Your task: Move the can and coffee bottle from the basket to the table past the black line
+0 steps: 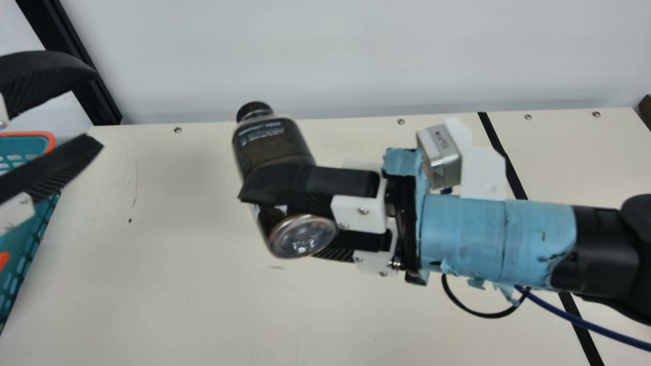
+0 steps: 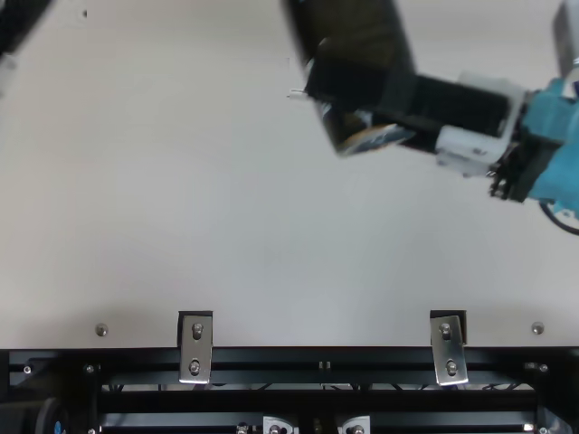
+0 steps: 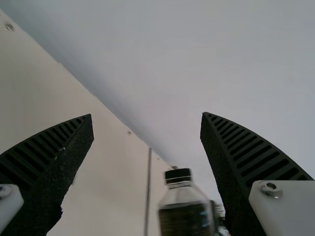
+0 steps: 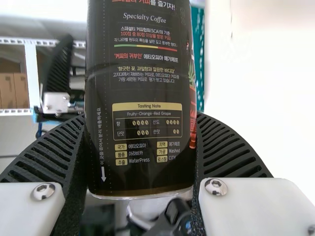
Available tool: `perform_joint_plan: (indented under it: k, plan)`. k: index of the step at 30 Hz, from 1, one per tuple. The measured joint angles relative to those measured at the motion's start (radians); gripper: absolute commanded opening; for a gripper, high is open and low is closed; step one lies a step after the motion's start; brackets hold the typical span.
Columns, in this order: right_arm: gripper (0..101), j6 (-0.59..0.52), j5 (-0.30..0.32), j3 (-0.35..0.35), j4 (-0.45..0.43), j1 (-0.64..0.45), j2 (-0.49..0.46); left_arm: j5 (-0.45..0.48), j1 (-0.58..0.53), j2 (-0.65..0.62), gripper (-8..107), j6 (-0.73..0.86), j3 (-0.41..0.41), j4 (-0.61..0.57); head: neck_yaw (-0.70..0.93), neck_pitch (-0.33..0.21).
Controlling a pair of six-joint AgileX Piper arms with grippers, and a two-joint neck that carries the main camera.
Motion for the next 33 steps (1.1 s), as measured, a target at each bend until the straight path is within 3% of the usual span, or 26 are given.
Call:
perform_joint_plan:
  k: [3,7,20,24,30,33]
  plan:
    - [0,-0.025,-0.045,0.0,-0.008,0.002,-0.023,-0.076,0.0,0.0,90,-0.006,-0.009,0.143,0.0,0.0]
    - [0,-0.067,-0.144,0.0,-0.021,0.037,-0.058,-0.083,0.0,0.0,90,-0.006,-0.009,0.27,0.0,0.0]
    - [0,-0.128,-0.612,0.012,-0.142,0.326,-0.124,-0.081,0.0,0.0,90,-0.006,-0.009,0.289,-0.005,0.0]
    - [0,-0.128,-0.669,0.012,-0.137,0.347,-0.125,-0.081,0.0,0.0,90,-0.006,-0.009,0.289,-0.005,0.0]
    - [0,-0.125,-0.67,0.01,-0.134,0.348,-0.125,-0.081,0.0,0.0,90,-0.006,-0.009,0.289,-0.005,0.0]
    - [0,-0.112,-0.687,0.01,-0.175,0.36,-0.114,-0.081,0.0,0.0,90,-0.006,-0.009,0.289,0.0,0.005]
